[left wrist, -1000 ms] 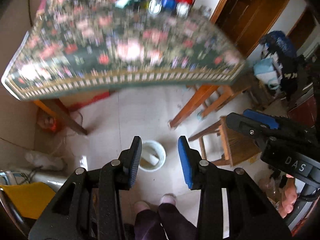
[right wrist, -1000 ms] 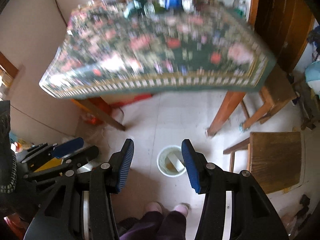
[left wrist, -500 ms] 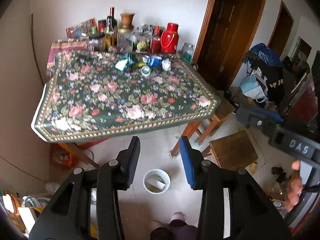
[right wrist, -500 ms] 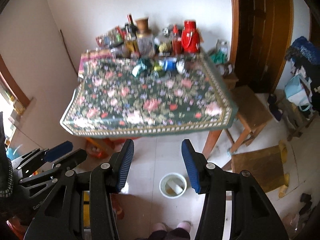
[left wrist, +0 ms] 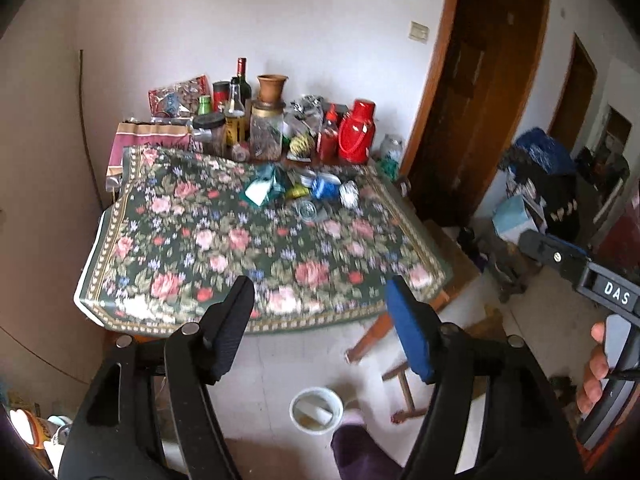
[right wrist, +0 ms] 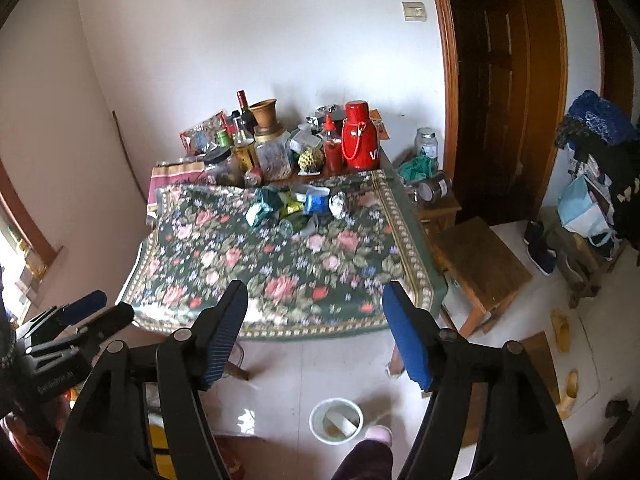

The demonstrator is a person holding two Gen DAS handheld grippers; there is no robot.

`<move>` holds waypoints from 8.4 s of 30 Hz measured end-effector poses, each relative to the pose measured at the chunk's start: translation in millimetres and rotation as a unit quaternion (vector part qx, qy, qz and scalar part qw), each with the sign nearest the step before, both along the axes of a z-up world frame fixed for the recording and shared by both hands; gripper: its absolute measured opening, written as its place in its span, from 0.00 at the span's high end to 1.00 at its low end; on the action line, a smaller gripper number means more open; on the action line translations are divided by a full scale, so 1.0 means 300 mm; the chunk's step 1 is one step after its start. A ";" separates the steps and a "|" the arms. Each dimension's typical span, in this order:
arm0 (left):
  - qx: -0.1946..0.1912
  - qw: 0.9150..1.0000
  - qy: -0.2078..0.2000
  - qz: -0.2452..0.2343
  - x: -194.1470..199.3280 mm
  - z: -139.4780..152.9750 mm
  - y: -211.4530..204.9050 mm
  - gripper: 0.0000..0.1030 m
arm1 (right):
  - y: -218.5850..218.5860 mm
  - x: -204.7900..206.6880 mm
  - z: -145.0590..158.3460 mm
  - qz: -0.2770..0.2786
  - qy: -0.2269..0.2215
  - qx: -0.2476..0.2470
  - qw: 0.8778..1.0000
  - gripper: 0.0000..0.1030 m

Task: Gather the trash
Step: 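Move both open grippers back up to the table, then grasp the green plastic bag with the left gripper while the right gripper grasps the foil ball, then carry the green bag and foil ball with both grippers over the white bucket, then open the right gripper dropping the foil ball while the left gripper releases the bag into the bucket, then move both open grippers back up to the table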

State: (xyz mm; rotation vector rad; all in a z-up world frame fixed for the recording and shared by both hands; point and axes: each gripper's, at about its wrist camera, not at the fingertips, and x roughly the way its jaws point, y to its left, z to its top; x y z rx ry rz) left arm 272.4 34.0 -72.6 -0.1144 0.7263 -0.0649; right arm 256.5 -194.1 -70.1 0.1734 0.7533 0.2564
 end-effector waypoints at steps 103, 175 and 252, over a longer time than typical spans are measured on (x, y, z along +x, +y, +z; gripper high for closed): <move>-0.036 0.990 0.025 0.134 0.845 -0.013 0.044 0.78 | -0.168 0.861 -0.131 0.090 0.059 0.028 0.994 0.55; -0.024 0.955 0.294 0.040 -0.095 -1.258 -0.024 0.78 | 0.103 0.011 -1.252 0.106 0.299 -0.028 0.948 0.55; -0.005 0.998 0.064 -0.006 -0.139 -0.109 0.042 0.51 | 0.149 -0.106 -0.158 0.054 0.088 0.011 0.995 0.51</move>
